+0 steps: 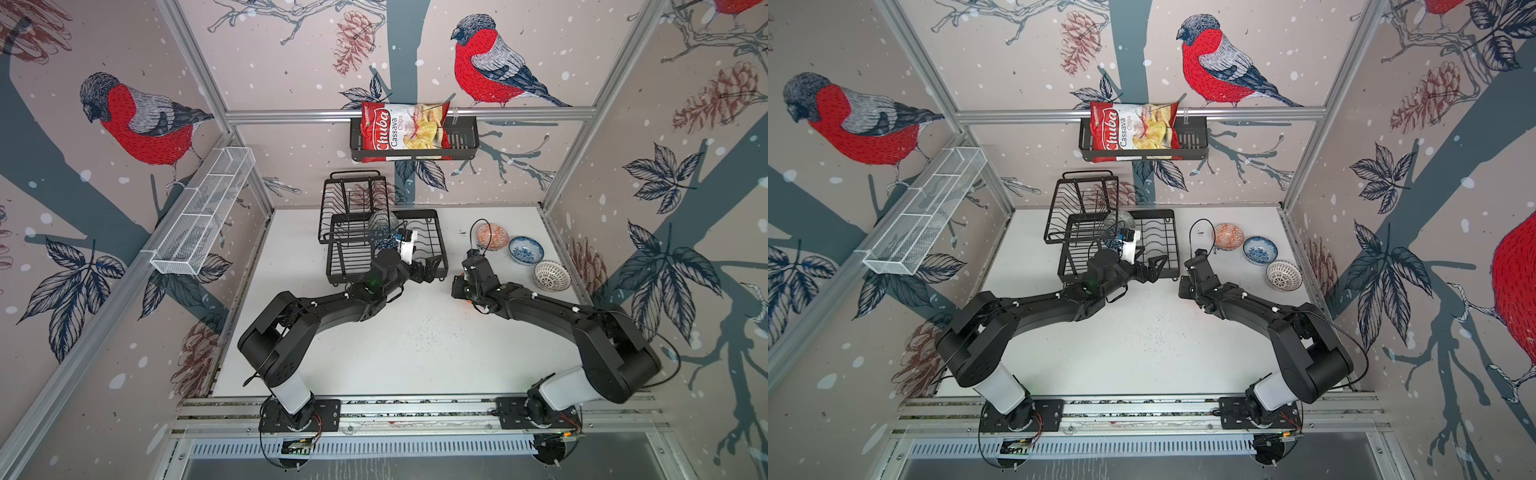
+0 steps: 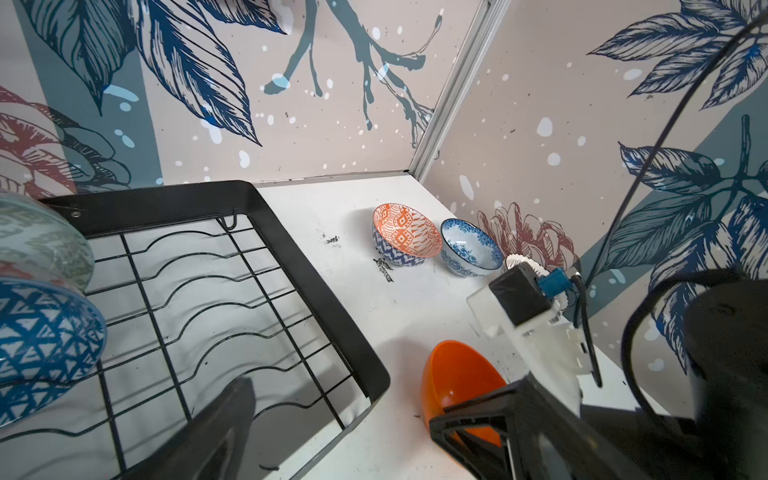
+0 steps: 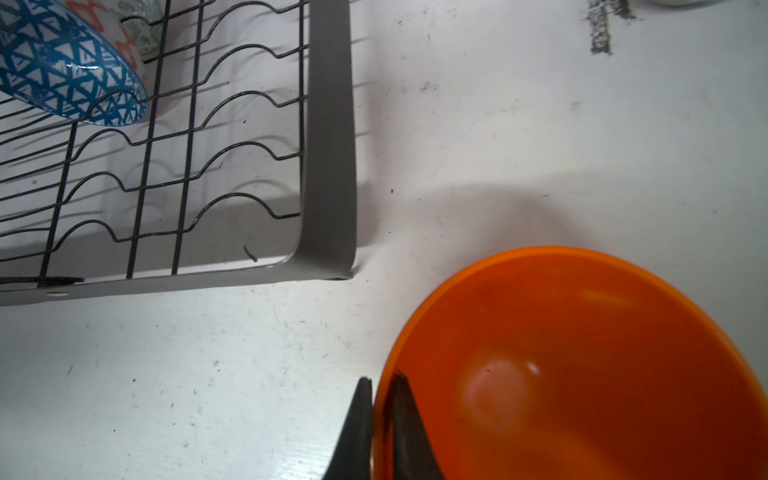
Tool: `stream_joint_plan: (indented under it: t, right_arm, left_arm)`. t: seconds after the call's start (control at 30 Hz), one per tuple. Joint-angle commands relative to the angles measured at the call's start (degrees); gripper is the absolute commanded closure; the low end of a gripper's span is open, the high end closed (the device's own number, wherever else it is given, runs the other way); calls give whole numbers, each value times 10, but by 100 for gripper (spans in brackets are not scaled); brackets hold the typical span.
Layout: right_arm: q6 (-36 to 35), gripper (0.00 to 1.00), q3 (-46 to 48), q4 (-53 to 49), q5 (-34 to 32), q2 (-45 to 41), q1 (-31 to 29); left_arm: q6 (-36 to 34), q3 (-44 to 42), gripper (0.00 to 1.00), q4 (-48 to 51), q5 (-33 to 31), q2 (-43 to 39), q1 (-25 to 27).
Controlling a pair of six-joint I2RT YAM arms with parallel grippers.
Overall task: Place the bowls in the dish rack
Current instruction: 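Lower the right gripper onto the orange bowl's rim and close it, then drag the orange bowl toward the rack with the right gripper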
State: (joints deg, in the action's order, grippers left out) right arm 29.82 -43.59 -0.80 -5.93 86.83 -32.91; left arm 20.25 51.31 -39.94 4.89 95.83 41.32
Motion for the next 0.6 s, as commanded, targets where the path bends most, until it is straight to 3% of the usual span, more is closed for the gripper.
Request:
stream_joint_plan:
  t: [0.0, 0.3, 0.57]
  right_arm:
    - [14, 95, -3, -58, 28, 8, -4]
    - [7, 84, -3, -63, 40, -15, -3]
    - [3, 62, -5, -82, 47, -70, 18]
  left_arm:
    - [8, 2, 3, -31, 9, 1, 0]
    - [7, 3, 3, -30, 9, 4, 0]
    - [8, 6, 3, -30, 13, 8, 0]
